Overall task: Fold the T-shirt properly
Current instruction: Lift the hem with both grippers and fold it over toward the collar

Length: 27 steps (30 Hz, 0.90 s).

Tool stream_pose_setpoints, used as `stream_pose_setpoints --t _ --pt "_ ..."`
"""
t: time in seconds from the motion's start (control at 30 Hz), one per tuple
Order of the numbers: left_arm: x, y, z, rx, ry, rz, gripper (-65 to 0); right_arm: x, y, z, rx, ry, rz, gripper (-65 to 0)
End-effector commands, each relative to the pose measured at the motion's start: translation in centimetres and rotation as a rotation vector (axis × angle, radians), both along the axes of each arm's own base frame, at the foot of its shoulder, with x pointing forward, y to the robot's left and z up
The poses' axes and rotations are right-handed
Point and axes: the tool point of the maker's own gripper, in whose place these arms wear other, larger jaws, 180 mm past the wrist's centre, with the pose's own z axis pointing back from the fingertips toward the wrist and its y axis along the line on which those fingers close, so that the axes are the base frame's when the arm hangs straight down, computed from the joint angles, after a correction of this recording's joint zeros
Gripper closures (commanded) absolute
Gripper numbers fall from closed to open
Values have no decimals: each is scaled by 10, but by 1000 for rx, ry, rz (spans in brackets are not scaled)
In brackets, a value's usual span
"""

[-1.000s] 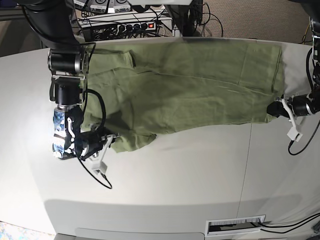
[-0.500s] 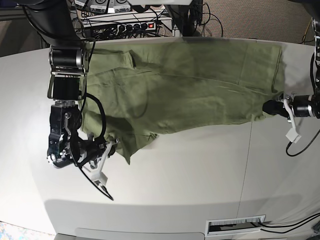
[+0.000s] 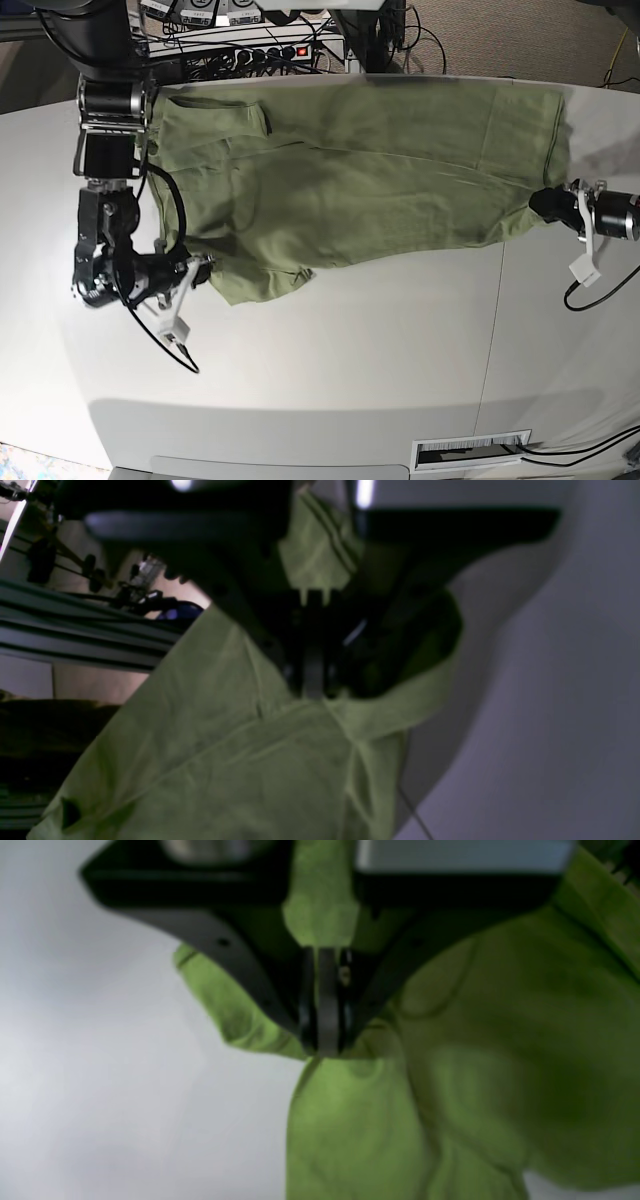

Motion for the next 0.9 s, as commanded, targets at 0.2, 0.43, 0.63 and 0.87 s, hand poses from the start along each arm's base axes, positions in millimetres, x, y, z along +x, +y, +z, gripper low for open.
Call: stream_pose_setpoints --t 0.2,0.43,0.63,0.87 --pt "-32 -4 -6 24 50 -79 0 0 1 12 70 -43 23 0" --pt "-74 -8 -14 53 110 -161 0 -14 6 8 55 -56 62 0" --pt "-91 5 -14 97 146 -182 0 -37 8 0 25 -57 97 0" --pt "-93 8 -14 105 152 -182 0 -69 -6 -9 -41 -38 129 0"
